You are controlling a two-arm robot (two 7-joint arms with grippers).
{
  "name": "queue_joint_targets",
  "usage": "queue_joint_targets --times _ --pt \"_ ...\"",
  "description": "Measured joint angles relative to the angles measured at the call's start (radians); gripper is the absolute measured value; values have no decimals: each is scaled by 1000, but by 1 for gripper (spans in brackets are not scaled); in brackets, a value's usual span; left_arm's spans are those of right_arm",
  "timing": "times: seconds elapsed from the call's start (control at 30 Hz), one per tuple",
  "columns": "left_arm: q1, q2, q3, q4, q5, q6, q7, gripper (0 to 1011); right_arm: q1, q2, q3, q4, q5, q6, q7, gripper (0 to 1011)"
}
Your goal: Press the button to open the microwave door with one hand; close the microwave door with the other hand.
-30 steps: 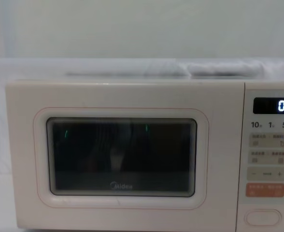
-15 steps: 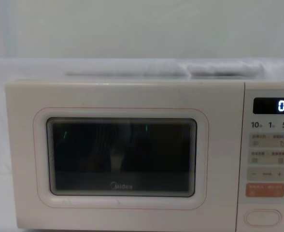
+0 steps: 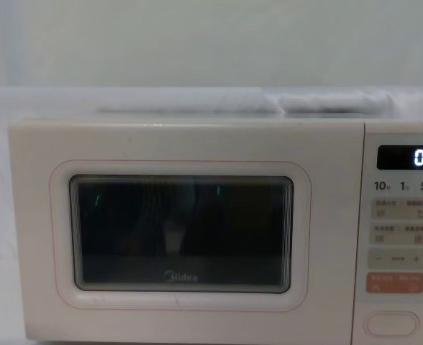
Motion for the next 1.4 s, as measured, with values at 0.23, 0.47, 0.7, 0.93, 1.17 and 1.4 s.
queue_joint_targets --times 0.23,0.47,0.7,0.93,1.17,1.4 --pt "1 0 0 0 -2 -2 0 60 0 0 0 0 0 0 0 1002" --pt "1 0 0 0 -3 -3 0 271 0 0 0 0 0 0 0 1002" --pt "1 0 0 0 -4 -3 0 484 0 0 0 0 0 0 0 1002" --pt "1 0 0 0 -5 -4 0 718 0 0 0 0 0 0 0 1002" --pt "1 0 0 0 -5 -4 0 936 0 0 0 0 0 0 0 1002" --pt "1 0 0 0 -5 -4 0 1001 0 0 0 0 0 0 0 1002"
